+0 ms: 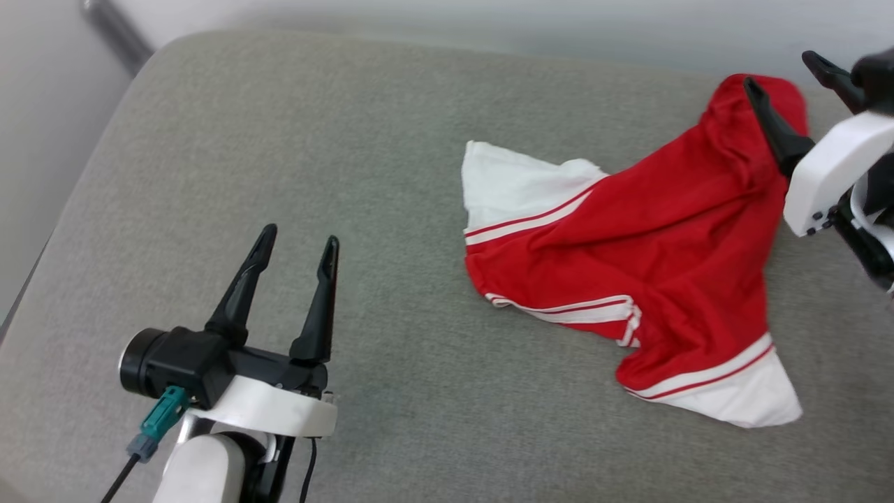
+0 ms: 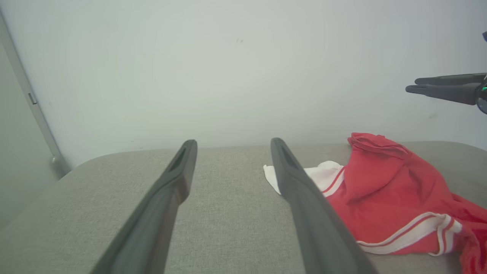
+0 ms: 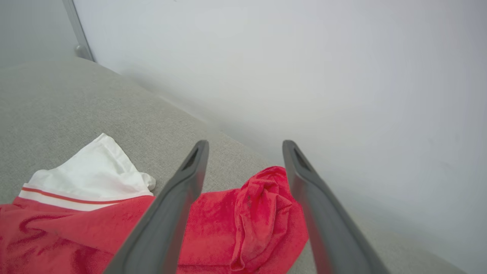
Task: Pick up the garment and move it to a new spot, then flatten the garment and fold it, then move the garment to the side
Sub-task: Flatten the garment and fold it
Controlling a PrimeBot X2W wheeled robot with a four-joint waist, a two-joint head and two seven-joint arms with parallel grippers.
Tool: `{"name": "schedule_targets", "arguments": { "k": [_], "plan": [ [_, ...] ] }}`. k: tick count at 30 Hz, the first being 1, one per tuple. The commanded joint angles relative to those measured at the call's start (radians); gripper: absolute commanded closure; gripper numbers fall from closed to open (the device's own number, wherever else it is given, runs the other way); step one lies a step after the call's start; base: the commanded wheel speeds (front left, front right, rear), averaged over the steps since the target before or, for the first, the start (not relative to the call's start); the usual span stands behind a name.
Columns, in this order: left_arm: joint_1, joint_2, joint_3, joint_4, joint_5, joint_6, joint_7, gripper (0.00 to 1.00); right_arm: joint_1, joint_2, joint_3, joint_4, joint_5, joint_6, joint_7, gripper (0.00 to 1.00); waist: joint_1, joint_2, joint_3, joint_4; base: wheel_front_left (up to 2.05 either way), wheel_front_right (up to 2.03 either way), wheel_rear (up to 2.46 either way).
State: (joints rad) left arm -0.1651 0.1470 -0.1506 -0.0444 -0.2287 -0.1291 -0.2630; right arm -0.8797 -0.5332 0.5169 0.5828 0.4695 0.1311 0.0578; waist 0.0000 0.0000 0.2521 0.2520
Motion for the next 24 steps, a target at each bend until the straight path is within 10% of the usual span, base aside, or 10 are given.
{"name": "schedule_targets", "arguments": {
  "k": [1,24],
  "plan": [
    [0.017,0.007,0.011,-0.004,0.001,-0.001,-0.003,0.00,0.046,0.010,-0.016,-0.028,0.016,-0.001,-0.049,0.00,0.0000,0.0000,-0.053,-0.060,0.00,0.00,0.00],
    [0.100,0.044,-0.052,0.059,-0.135,-0.001,-0.003,0.00,0.804,0.298,-0.452,-0.620,-0.171,0.000,-0.320,0.00,0.0000,0.0000,-0.111,-0.227,0.00,0.00,0.00]
  ]
}}
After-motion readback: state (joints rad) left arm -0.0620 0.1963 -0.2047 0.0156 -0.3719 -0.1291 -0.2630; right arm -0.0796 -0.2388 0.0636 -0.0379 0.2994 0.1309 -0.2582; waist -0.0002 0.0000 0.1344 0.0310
